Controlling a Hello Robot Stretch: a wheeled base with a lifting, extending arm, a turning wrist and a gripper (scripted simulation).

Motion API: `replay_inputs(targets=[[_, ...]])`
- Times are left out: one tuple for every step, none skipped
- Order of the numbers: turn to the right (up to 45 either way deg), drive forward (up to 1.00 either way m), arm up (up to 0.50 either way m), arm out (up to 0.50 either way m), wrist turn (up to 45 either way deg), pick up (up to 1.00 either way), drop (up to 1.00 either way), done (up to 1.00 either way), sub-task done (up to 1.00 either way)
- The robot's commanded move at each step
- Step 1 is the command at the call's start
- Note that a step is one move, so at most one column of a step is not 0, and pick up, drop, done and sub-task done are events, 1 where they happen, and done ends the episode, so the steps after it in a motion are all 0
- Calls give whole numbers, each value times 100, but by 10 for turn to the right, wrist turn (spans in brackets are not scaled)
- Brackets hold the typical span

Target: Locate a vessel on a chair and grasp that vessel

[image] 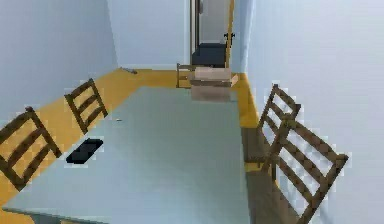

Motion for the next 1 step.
replay_inputs(targets=[[-450,0,0,0,0,0,0,0,0]])
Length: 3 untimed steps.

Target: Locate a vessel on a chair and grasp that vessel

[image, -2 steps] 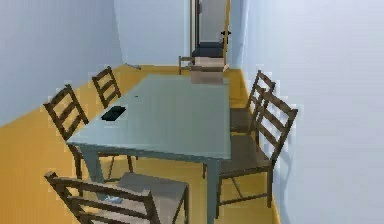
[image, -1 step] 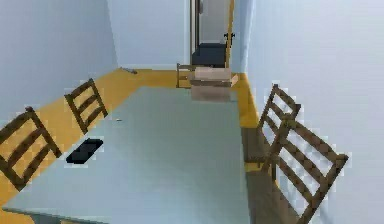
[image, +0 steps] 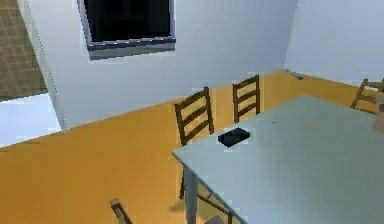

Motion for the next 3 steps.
replay_inputs(targets=[[-450,0,0,0,0,0,0,0,0],[-390,0,0,0,0,0,0,0,0],[0,0,50,0,0,0,0,0,0]])
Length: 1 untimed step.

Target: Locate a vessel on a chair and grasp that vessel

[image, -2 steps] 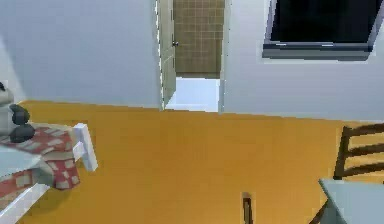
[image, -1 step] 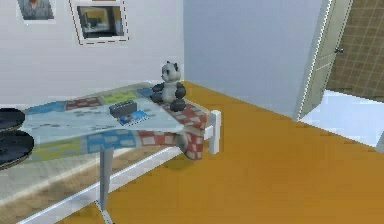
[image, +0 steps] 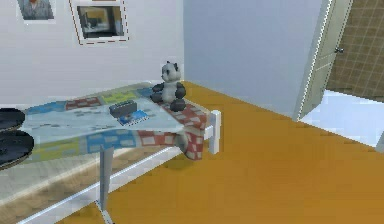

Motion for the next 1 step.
replay_inputs(targets=[[0,0,8,0,0,0,0,0,0]])
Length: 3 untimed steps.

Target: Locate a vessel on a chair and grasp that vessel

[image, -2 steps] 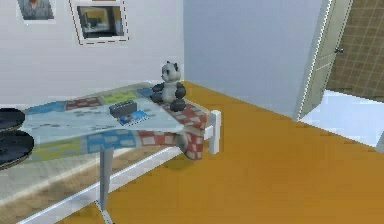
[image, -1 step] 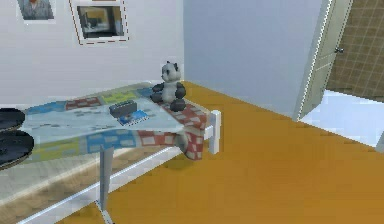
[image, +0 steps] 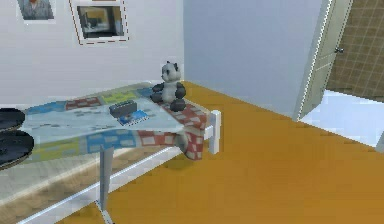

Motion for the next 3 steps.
replay_inputs(targets=[[0,0,0,24,0,0,0,0,0],[0,0,0,0,450,0,0,0,0],[0,0,0,0,450,0,0,0,0]])
